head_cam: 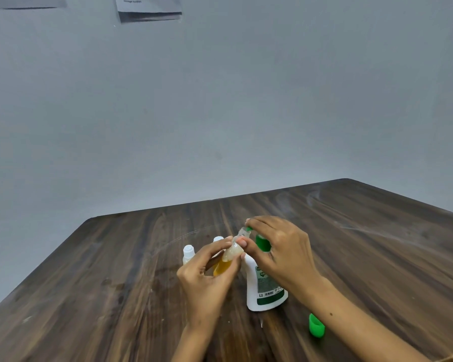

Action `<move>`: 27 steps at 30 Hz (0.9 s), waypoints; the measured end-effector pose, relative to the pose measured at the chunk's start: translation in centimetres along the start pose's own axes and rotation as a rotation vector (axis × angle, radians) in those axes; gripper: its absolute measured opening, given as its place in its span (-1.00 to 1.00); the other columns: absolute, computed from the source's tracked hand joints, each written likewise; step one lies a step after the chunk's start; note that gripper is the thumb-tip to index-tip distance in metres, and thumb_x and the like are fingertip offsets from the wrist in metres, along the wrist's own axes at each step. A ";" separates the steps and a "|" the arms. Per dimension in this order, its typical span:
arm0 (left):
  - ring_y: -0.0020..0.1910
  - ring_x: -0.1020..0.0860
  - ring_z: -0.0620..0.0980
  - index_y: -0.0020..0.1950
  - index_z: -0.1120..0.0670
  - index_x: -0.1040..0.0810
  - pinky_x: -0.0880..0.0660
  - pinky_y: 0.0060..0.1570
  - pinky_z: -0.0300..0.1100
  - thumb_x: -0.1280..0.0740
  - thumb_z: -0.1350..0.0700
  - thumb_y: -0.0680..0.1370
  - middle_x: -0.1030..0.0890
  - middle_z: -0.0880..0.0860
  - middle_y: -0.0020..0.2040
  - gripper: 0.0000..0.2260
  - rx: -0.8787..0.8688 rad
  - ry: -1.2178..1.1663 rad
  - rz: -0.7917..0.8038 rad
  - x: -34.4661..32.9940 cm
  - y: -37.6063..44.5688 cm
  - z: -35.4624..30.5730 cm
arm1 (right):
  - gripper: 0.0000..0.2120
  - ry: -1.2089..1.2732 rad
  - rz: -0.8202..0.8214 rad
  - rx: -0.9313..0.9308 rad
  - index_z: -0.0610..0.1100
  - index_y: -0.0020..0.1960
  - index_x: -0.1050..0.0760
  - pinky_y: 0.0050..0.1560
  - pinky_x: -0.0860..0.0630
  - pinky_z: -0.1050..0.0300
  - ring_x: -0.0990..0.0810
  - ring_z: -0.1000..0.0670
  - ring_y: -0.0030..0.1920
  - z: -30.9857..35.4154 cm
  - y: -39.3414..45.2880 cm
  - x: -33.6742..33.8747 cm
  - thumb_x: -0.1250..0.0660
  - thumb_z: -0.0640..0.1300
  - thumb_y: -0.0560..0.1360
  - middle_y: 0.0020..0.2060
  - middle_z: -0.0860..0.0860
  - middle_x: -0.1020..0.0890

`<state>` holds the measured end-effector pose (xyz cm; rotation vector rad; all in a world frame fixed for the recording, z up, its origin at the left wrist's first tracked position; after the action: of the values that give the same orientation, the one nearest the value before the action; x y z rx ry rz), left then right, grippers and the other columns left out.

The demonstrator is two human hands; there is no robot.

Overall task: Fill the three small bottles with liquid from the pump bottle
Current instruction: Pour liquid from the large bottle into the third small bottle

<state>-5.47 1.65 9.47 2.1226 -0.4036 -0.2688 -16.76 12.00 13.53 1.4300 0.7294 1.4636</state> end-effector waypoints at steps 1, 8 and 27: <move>-0.08 -0.67 -0.22 -0.03 0.08 -0.69 -0.55 -0.09 -0.41 -0.50 0.10 0.35 -0.70 -0.10 -0.10 -0.78 0.001 -0.004 0.007 -0.1 0.0 0.0 | -0.33 0.001 0.002 -0.008 -0.12 0.00 -0.65 -0.14 -0.51 0.25 -0.63 0.07 -0.08 0.0 -0.2 -0.1 -0.01 0.39 0.52 -0.07 0.03 -0.68; -0.06 -0.66 -0.23 -0.02 0.08 -0.68 -0.55 -0.08 -0.41 -0.52 0.15 0.33 -0.70 -0.06 -0.09 -0.77 -0.020 0.005 0.017 0.0 -0.1 0.2 | -0.35 -0.011 0.003 0.018 -0.11 0.01 -0.64 0.04 -0.44 0.23 -0.64 0.05 -0.05 0.0 0.3 0.2 0.00 0.36 0.54 -0.04 0.03 -0.68; -0.07 -0.67 -0.21 -0.01 -0.01 -0.66 -0.57 -0.09 -0.37 -0.52 0.14 0.35 -0.70 -0.17 -0.07 -0.76 -0.018 -0.034 0.027 -0.3 -0.2 0.0 | -0.30 0.024 0.062 -0.033 -0.12 0.10 -0.64 0.10 -0.44 0.21 -0.61 0.03 0.11 -0.1 -0.3 -0.1 0.00 0.40 0.51 0.08 0.01 -0.66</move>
<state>-5.67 1.88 9.32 2.0959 -0.4481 -0.2925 -16.84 12.08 13.17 1.4238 0.6777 1.5361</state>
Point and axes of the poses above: each hand's wrist, its own y-axis towards the middle knuckle, its own x-axis out of the back of the hand, z = x × y, the point moved 5 cm from there along y, towards the middle knuckle
